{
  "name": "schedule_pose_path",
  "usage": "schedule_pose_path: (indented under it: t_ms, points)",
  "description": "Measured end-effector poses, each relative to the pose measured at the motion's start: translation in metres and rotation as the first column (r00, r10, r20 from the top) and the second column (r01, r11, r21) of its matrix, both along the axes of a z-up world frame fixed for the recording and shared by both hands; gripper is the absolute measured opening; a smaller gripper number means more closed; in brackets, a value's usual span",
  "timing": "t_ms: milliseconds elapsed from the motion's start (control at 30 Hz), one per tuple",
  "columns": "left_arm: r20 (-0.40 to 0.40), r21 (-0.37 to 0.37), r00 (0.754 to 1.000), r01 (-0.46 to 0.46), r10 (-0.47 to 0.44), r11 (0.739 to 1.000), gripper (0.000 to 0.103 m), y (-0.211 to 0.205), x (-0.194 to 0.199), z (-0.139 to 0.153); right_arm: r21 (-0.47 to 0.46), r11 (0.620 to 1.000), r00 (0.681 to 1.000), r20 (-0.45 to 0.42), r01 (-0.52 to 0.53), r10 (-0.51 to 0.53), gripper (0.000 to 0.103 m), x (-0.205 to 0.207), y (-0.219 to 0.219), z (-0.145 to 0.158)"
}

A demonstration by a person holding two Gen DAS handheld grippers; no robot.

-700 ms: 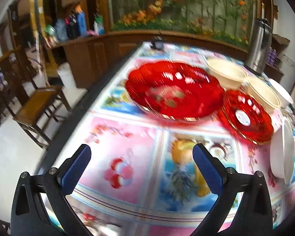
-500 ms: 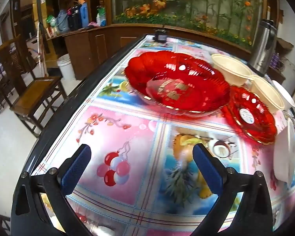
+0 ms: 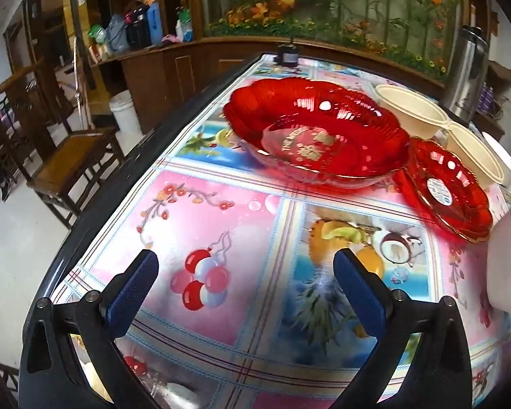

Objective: Organize plates and bowls
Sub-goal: 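Move the left tool toward the large red glass plate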

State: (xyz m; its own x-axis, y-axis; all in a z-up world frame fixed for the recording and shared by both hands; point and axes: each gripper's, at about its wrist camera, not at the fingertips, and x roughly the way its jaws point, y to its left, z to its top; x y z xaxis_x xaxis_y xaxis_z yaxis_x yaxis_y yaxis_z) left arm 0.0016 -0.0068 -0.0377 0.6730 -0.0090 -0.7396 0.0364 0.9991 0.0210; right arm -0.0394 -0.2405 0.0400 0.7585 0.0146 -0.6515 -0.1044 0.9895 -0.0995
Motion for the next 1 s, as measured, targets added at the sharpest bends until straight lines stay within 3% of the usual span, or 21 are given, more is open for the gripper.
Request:
schedule_pose_path:
  t_ms: [133, 433, 633, 767, 1000]
  points:
    - [0.025, 0.036, 1.0, 0.001, -0.002, 0.999, 0.098, -0.006, -0.003, 0.004, -0.008, 1.0, 1.0, -0.001, -0.001, 0.001, 0.093, 0.001, 0.002, -0.001]
    - [-0.037, -0.068, 0.999, -0.027, 0.025, 0.997, 0.098, 0.008, 0.006, -0.002, 0.025, 1.0, 1.0, -0.017, -0.013, 0.013, 0.093, 0.004, 0.001, -0.003]
    - [-0.042, -0.089, 0.998, -0.055, 0.052, 0.994, 0.098, 0.013, 0.006, -0.005, 0.165, 0.985, 0.999, -0.011, -0.041, 0.044, 0.093, 0.002, -0.008, 0.002]
    - [-0.05, -0.116, 0.996, -0.073, 0.068, 0.991, 0.098, 0.017, 0.006, -0.006, 0.335, 0.93, 0.985, -0.033, -0.15, 0.17, 0.092, 0.014, -0.001, 0.009]
    - [-0.05, -0.181, 0.997, -0.072, 0.064, 0.981, 0.098, 0.03, 0.005, 0.001, 0.379, 0.912, 0.973, -0.099, -0.155, 0.207, 0.088, 0.046, 0.011, 0.017]
